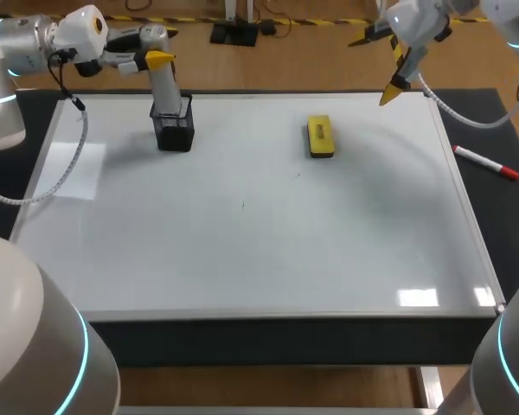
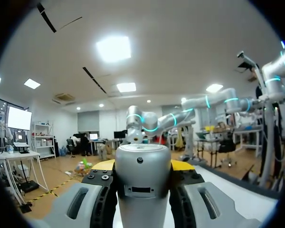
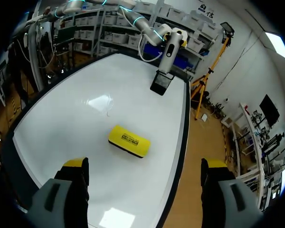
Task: Pick up the inspection probe, press it on each red-marked spot on the whiteboard one by one, put down the probe, pick up the eraser, and wipe off all the red marks.
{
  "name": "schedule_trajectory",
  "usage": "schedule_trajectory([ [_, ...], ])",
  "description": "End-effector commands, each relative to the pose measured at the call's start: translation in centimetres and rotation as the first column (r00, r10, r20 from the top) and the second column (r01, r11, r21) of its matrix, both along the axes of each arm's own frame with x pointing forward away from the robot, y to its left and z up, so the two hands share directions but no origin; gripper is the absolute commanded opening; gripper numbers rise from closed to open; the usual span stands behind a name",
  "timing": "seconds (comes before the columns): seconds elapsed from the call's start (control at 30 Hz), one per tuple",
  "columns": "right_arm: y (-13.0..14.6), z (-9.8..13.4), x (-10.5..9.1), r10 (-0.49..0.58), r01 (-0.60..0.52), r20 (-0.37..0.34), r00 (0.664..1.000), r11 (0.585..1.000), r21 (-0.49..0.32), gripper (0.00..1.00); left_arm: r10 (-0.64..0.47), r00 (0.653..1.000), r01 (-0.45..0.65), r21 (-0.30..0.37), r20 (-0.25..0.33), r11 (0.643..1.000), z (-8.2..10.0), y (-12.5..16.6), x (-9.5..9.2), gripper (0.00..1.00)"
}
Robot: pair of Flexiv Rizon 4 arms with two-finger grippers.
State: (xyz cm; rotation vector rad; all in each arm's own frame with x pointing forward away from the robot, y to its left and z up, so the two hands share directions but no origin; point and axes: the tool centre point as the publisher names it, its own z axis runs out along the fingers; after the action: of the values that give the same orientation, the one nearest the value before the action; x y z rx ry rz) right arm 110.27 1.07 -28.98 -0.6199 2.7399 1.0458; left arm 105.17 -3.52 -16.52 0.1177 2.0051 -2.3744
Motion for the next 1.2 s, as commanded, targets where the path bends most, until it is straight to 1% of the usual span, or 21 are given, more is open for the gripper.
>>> schedule_trajectory([
  [0.03,0.0,0.1,0.0,0.002,-0.002,0.000,1.000,1.000,-0.005,1.00,-0.133,0.991,0.133,0.002,0.016,0.991,-0.4,-0.1,0.7,0.00],
  [0.43,0.0,0.1,0.0,0.002,-0.002,0.000,1.000,1.000,-0.005,1.00,-0.154,0.988,0.154,-0.016,-0.013,0.988,-1.9,-0.2,1.2,0.00],
  [0.7,0.0,0.1,0.0,0.002,-0.002,0.000,1.000,1.000,-0.005,1.00,-0.156,0.987,0.155,-0.026,-0.038,0.987,-3.5,-0.2,1.0,0.00],
  [0.97,0.0,0.1,0.0,0.002,-0.002,0.000,1.000,1.000,-0.005,1.00,-0.169,0.985,0.168,-0.029,-0.019,0.985,-4.3,-0.2,1.1,0.00],
  [1.2,0.0,0.1,0.0,0.002,-0.002,0.000,1.000,1.000,-0.005,1.00,-0.178,0.984,0.177,-0.028,-0.032,0.984,-5.4,-0.3,1.5,0.00],
])
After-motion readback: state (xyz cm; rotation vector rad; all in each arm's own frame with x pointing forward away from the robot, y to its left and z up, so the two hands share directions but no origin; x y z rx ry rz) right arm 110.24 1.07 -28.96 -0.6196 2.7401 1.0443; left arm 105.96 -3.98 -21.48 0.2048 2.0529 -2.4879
